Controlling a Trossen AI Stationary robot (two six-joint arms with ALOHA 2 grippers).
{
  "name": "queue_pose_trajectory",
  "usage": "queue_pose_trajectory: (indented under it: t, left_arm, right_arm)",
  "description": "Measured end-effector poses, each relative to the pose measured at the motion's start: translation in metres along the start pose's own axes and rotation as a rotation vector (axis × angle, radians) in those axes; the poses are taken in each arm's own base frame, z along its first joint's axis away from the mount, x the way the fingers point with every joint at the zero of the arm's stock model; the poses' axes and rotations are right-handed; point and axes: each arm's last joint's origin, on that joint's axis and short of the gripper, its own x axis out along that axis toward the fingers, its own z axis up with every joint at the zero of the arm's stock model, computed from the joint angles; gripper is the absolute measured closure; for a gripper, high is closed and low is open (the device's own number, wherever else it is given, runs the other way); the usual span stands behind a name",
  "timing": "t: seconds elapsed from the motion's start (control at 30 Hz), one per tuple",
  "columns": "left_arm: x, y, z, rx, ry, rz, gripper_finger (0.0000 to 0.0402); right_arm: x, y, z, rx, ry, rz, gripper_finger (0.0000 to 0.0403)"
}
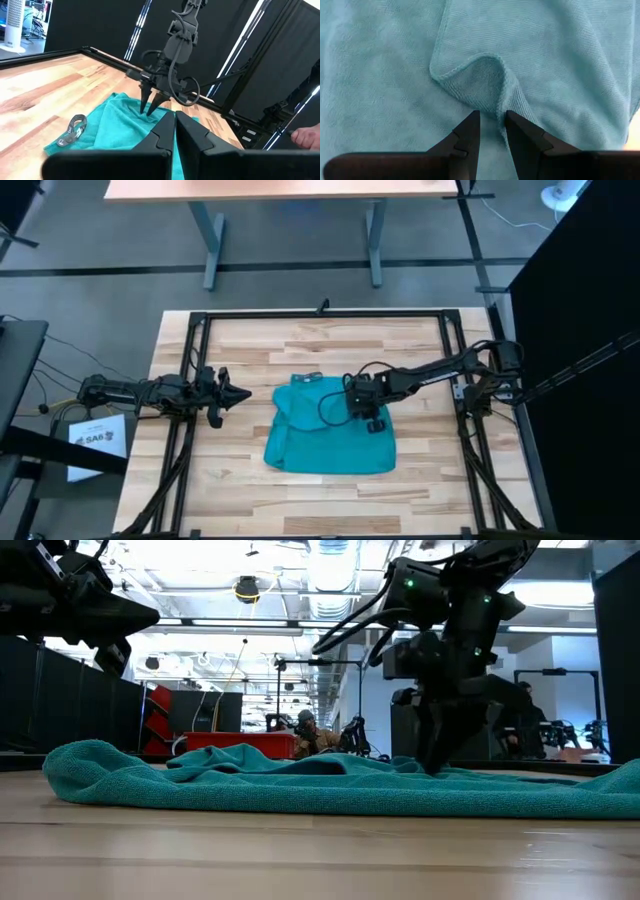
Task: Roll towel
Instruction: Roll the blue towel
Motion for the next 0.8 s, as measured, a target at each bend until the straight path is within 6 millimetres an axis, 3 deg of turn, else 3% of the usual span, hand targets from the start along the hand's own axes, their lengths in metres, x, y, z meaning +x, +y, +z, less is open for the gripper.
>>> queue_pose_trajectory:
  t: [0.2,0.37,0.6,0.8]
  left_arm:
    - [0.0,0.0,0.0,0.0,-0.003,-0.001,0.0402]
    - [0.0,0.0,0.001,-0.005,-0.015,-0.005,0.0402]
    - [0.001,-0.001,0.002,0.032,0.002,0.007,0.0402]
    - [0.011,-0.009,0.025,0.17,0.169,0.161,0.0396]
  right_arm:
    - [0.0,-0.007,-0.003,0.048,0.023,-0.062,0.0339]
    - [-0.001,-0.012,-0.006,0.088,0.038,-0.062,0.0394]
    - [-0.014,-0.013,-0.007,0.121,0.022,-0.049,0.0402]
    - [-0.03,-0.014,-0.007,0.134,-0.014,-0.058,0.0403]
